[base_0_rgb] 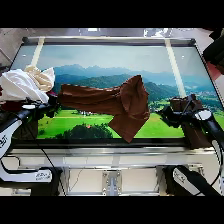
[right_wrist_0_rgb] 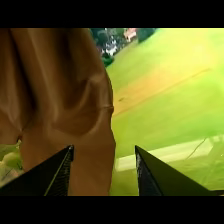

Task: Fold the shirts.

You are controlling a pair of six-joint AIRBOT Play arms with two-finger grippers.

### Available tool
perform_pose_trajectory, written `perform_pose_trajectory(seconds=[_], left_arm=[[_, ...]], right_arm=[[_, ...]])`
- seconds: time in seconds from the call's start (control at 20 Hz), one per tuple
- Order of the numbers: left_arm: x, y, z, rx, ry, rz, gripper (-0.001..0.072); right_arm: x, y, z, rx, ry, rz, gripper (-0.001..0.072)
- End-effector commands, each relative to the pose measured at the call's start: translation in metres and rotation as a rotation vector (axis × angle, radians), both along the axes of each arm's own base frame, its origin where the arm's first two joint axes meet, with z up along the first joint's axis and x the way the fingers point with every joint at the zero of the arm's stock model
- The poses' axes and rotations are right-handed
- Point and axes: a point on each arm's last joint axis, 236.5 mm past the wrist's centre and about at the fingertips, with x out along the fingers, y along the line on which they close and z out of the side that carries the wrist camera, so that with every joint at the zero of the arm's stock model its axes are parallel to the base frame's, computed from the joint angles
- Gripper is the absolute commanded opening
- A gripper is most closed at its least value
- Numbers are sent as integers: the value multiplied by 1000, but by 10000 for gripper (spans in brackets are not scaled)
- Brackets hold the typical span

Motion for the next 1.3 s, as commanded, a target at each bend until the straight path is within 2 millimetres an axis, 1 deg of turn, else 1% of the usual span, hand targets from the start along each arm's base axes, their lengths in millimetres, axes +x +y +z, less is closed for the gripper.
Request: perform_pose_trajectory(seconds=[0.0, 0.05, 0.2, 0.3, 0.35, 0.4, 0.45, 0.5, 0.55, 0.6, 0.65, 0.7, 0.75, 0.85, 0.95, 1.0, 1.05, 1.1, 1.15, 1.2, 1.25], left_arm=[[2, -1, 6, 8, -15, -13, 11], [2, 0, 7, 9, -17, -13, 10], [2, 0, 9, 10, -22, -13, 11], [3, 0, 10, 11, -25, -13, 11], [3, 0, 11, 11, -26, -14, 10], [3, 0, 12, 17, -30, -20, 11], [3, -1, 14, 45, -43, -55, 10], [3, -4, 20, 82, -66, -115, 10], [3, -9, 29, 118, -97, -182, 10], [3, -12, 45, 154, -141, -244, 10], [3, -14, 66, 184, -194, -290, 10], [1, -14, 92, 218, -255, -328, 10], [-3, -14, 126, 253, -329, -362, 9], [-21, -10, 196, 324, -473, -383, 9], [-50, 1, 274, 434, -626, -342, 7], [-69, 6, 315, 504, -702, -321, 7], [-89, 8, 352, 571, -760, -309, 7], [-111, 8, 388, 641, -802, -303, 7], [-130, 7, 418, 722, -818, -308, 6], [-148, 5, 444, 815, -814, -320, 6], [-161, 4, 466, 906, -793, -336, 5]], right_arm=[[11, 25, -28, 152, 18, 4, 450], [15, 28, -36, 152, 20, 1, 449], [17, 45, -60, 106, 41, 25, 448], [24, 51, -66, 59, 20, 33, 447], [30, 55, -64, 41, -2, 39, 442], [37, 58, -60, 29, -24, 48, 308], [44, 61, -54, 25, -46, 58, 75], [51, 67, -45, 33, -68, 74, 7], [56, 73, -32, 48, -92, 111, 9], [61, 83, -12, 67, -136, 176, 8], [64, 93, 15, 88, -190, 245, 8], [66, 100, 44, 100, -247, 299, 8], [67, 104, 77, 91, -314, 355, 8], [57, 104, 149, 16, -462, 465, 8], [31, 97, 222, -91, -581, 521, 8], [16, 91, 260, -163, -655, 526, 7], [0, 83, 298, -235, -734, 508, 7], [-18, 74, 341, -314, -837, 467, 7], [-38, 65, 383, -391, -946, 429, 6], [-59, 57, 419, -458, -1037, 387, 6], [-82, 49, 454, -523, -1126, 340, 6]])
